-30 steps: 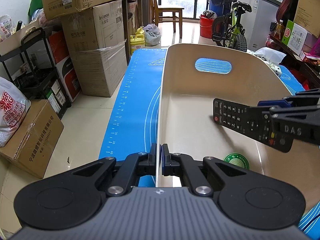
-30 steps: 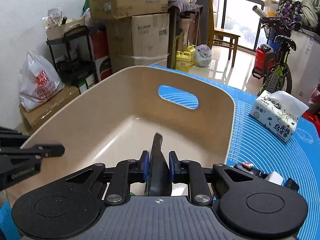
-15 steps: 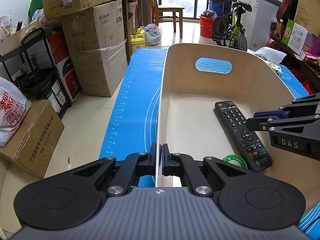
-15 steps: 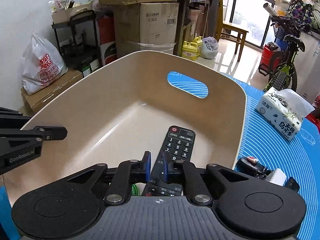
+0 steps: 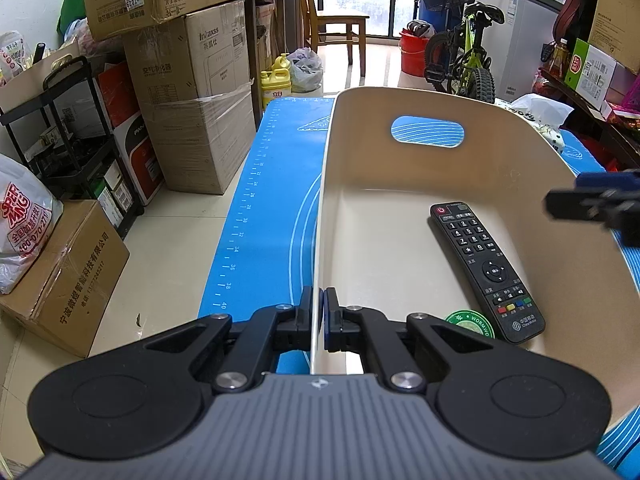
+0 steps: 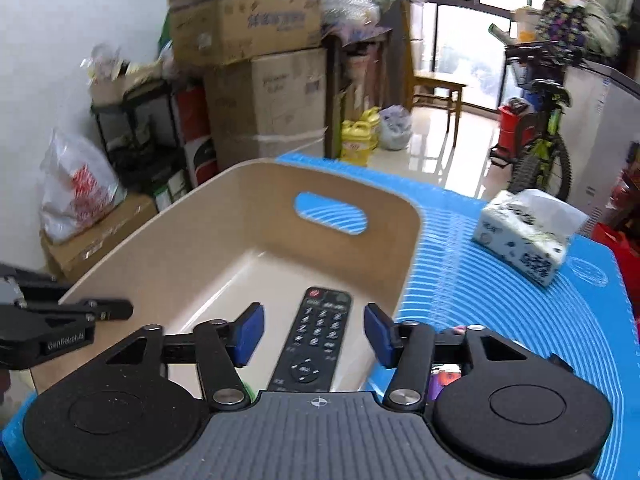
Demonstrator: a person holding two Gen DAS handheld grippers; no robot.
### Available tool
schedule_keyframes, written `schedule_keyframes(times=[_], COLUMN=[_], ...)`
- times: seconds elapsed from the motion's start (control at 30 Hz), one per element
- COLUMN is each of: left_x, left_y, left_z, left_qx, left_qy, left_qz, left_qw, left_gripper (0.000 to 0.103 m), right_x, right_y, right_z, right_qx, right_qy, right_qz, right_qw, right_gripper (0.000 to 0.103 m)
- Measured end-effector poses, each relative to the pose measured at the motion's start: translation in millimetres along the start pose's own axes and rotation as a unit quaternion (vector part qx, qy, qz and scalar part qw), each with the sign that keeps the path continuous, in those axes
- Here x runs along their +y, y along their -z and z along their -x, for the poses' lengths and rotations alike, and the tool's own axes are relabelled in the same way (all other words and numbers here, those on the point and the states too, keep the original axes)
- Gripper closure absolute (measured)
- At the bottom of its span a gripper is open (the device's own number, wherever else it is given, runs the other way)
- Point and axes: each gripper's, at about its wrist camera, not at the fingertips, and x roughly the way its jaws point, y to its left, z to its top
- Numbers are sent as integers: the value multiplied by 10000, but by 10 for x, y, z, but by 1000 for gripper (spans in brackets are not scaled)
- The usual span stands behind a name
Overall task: Organize rigid objects
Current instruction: 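Open the right tool to drop the remote into the bin, then move the right tool back to the white charger and grasp it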
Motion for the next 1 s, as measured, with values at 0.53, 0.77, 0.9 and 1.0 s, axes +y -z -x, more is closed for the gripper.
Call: schedule_keyframes(times=[0.53, 0.77, 0.9, 1.0], left_x=[3, 11, 15, 10], left_y=[0, -5, -8, -8], left_z=[0, 11, 9, 9], left_qx=[2, 1, 2, 1], left_qy=[-15, -34, -42, -42], left_qz=[-12, -19, -22, -22], left_qw=[10000, 10000, 10000, 10000], left_gripper=[98, 98, 97, 97], right_x=[-781, -1080, -1064, -988], right_y=[186, 503, 652, 728], right_z=[503, 331, 248, 222], right_qx=[-525, -37, 138, 176], right_qy=[991, 1323, 1235, 1226], right_qz=[-581, -902, -906, -802], right_qw=[9920, 9871, 9881, 9891], right_gripper=[3, 3, 3, 3])
